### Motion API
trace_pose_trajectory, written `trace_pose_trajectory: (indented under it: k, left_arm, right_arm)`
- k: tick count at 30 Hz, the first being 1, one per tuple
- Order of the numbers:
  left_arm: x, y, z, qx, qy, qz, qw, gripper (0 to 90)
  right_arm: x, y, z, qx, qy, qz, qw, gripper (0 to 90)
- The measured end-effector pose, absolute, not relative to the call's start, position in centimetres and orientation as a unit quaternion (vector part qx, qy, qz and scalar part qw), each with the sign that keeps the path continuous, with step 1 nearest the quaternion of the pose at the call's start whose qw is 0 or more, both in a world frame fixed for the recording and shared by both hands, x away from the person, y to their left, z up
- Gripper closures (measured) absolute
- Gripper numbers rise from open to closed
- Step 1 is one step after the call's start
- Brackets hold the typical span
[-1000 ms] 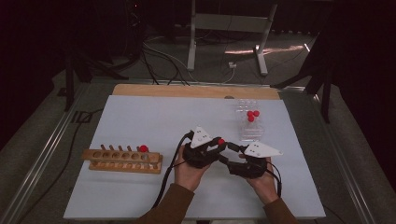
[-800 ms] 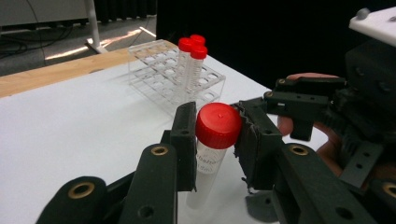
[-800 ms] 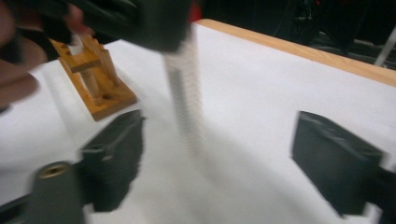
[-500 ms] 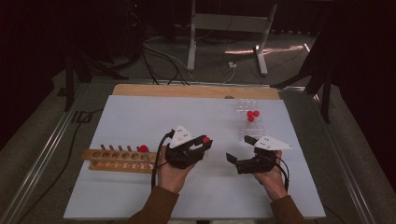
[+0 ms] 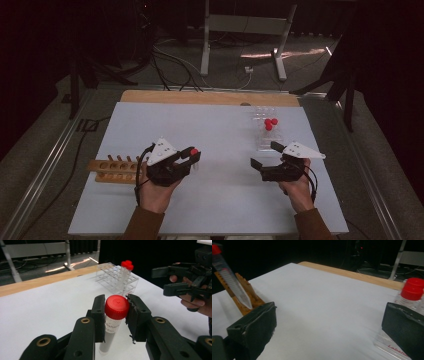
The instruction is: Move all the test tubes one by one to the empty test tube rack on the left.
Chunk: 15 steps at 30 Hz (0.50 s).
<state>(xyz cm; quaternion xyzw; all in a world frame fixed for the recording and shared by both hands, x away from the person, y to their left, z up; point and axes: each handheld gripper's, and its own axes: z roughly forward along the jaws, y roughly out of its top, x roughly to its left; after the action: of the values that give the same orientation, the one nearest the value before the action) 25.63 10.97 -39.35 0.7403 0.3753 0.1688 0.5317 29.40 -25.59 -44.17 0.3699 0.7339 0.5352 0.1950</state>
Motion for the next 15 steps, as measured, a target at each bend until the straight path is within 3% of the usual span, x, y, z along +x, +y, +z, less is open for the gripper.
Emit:
trace_pose_trajectory:
  k: [15]
  left_arm:
    - [24.6, 16.4, -37.5, 0.732, 0.395, 0.181, 0.525, 70.5]
  right_arm:
    - [29.5, -26.2, -44.2, 0.38, 0.725, 0.541, 0.193, 0.0]
